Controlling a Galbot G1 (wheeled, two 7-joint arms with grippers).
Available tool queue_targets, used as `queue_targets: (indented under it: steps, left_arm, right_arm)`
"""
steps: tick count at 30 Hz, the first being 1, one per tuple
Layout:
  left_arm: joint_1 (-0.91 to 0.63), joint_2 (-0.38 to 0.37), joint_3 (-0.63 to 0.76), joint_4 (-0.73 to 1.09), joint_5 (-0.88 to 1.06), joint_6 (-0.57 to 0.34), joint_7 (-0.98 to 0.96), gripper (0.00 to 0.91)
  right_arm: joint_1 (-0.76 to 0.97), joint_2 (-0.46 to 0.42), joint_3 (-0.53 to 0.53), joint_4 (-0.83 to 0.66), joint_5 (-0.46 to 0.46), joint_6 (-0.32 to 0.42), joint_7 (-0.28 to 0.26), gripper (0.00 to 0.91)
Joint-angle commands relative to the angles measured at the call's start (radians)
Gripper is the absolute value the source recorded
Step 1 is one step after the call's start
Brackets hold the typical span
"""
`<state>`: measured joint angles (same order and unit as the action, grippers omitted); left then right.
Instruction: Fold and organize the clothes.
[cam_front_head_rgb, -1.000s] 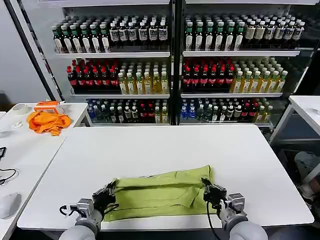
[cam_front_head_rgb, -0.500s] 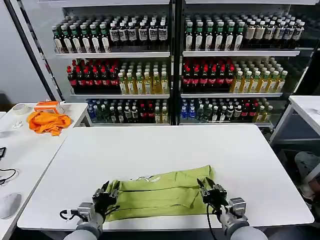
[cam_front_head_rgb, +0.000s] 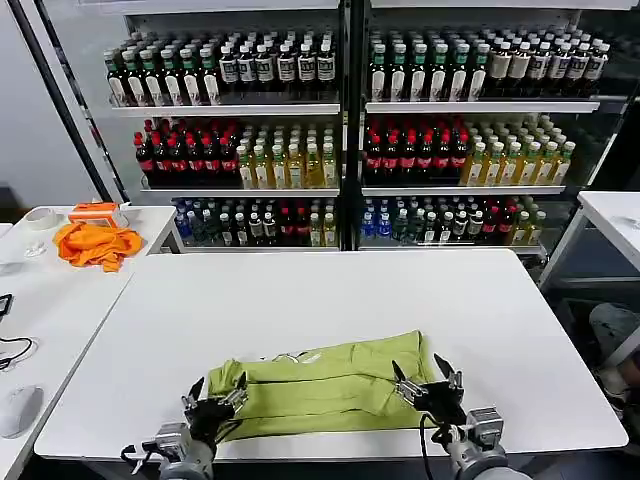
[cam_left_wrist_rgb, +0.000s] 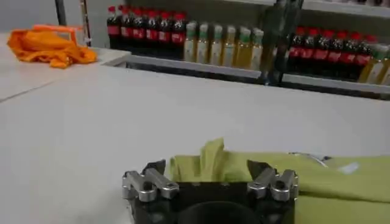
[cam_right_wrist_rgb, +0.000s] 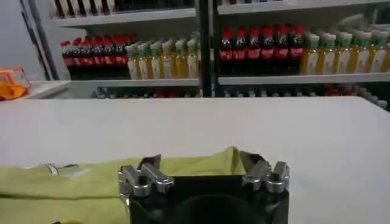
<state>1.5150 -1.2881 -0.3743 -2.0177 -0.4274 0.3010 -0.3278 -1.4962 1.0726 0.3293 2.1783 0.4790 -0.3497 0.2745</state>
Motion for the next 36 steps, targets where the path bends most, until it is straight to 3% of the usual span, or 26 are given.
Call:
queue_targets:
  steps: [1,2,3,4,27,36]
  left_arm:
    - [0.013,-0.068,0.003,0.033,0.011,-0.032,-0.008,0.907]
    - [0.013,-0.069,0.002,0.043,0.013,-0.041,-0.008,0.423]
    - [0.012,-0.070,0.002,0.052,0.015,-0.046,-0.008,0.423]
    - [0.013,-0.071,0.002,0.061,0.018,-0.051,-0.009,0.050]
    - [0.002,-0.081,-0.013,0.112,-0.008,-0.107,-0.001,0.020]
    - [-0.025,0.017,-0.132,0.032,-0.086,-0.082,0.014,0.020]
  right_arm:
    - [-0.017,0.003,0.009,0.011,-0.014,0.019,0.001,0.907]
    - [-0.018,0.004,0.010,0.012,-0.014,0.019,0.002,0.907]
    - [-0.019,0.004,0.011,0.012,-0.014,0.020,0.002,0.907]
    - [-0.020,0.004,0.012,0.012,-0.014,0.020,0.003,0.907]
    - [-0.014,0.011,0.019,0.002,-0.011,0.033,0.013,0.907]
    - [-0.010,0.008,0.026,0.000,-0.003,0.037,0.014,0.907]
